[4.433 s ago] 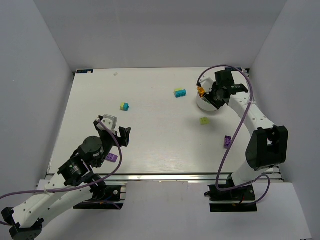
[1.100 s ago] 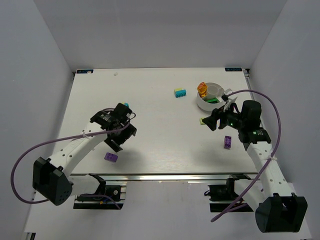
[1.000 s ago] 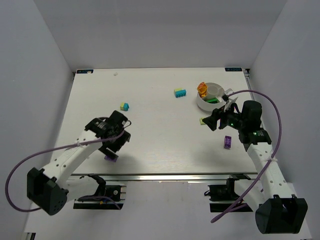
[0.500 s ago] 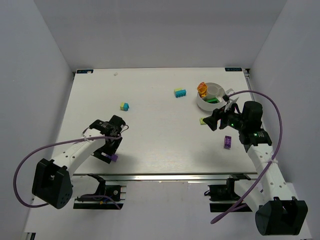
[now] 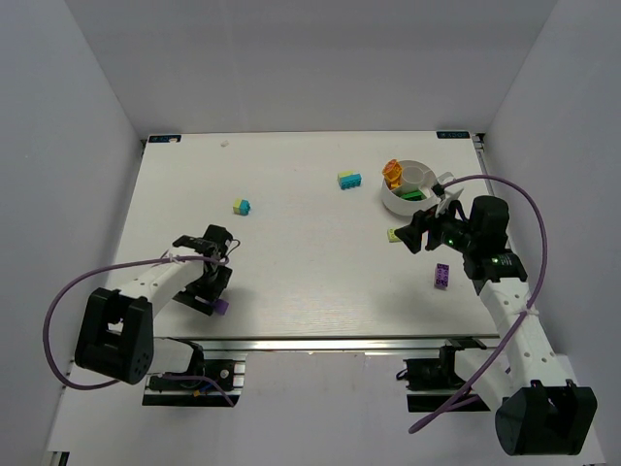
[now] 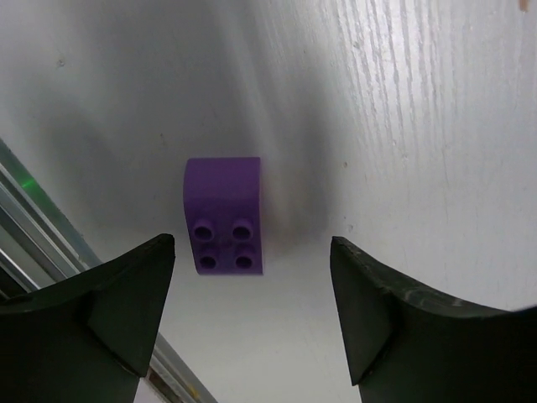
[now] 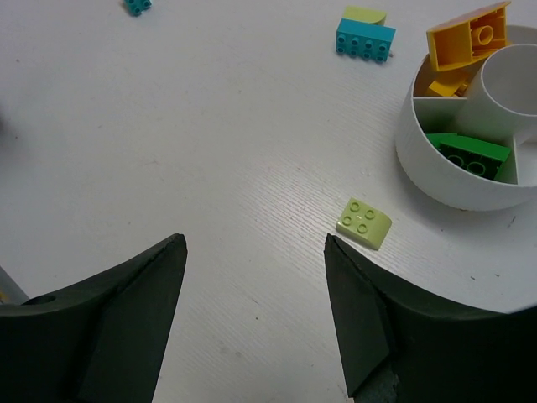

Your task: Sort the legos into containers by color

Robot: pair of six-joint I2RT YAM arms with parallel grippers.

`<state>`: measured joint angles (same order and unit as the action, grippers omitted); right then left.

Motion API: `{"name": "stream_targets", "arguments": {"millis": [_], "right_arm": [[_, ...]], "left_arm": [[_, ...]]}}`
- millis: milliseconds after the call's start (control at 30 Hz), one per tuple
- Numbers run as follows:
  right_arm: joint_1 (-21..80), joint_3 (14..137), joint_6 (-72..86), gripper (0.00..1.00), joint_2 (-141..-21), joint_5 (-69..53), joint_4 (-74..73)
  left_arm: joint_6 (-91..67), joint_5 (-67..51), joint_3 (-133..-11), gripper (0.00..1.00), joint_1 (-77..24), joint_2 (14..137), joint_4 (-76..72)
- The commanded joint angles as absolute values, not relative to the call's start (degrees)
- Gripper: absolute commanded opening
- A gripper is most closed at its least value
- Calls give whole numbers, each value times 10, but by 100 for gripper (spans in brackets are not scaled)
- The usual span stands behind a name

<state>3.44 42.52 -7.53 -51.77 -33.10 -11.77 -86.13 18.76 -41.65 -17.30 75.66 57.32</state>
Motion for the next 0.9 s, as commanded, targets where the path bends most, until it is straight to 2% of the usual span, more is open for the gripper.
{"name": "stream_targets", "arguments": {"millis": [0,133,233,267,433,533,567,600,633,733,800,867], "right_arm": [[33,426,-78,72,-521,-326,-91],[32,426,-80,72,-526,-322,-91],[32,427,-81,72,-529,-321,-91],[33,426,-82,72,-529,-321,-91],[30,426,-83,72,-531,-321,-91],[30,426,-82,73,-536,-322,-91],[31,426,-81,75,-540,-324,-91],[29,428,-82,89,-544,-342,-97],[29,432,-82,89,-550,-358,-103],[29,450,-93,89,-592,-466,-145],[30,460,-97,88,-631,-523,-161],[32,482,-98,78,-680,-542,-191]], "left_arm": [[-836,178,-399,83,-154,758,539],[-827,158,-377,76,-141,773,509],[-823,148,-372,64,-134,776,498],[-821,144,-373,53,-134,773,497],[-778,116,-388,22,-134,743,484],[-660,36,-407,3,-145,723,411],[-623,1,-410,0,-150,723,386],[-545,-54,-415,0,-150,722,356],[-505,-157,-414,0,-150,714,285],[-417,-333,-395,0,-163,701,131],[-372,-378,-395,0,-170,703,59],[-335,-415,-415,0,-188,721,40]]}}
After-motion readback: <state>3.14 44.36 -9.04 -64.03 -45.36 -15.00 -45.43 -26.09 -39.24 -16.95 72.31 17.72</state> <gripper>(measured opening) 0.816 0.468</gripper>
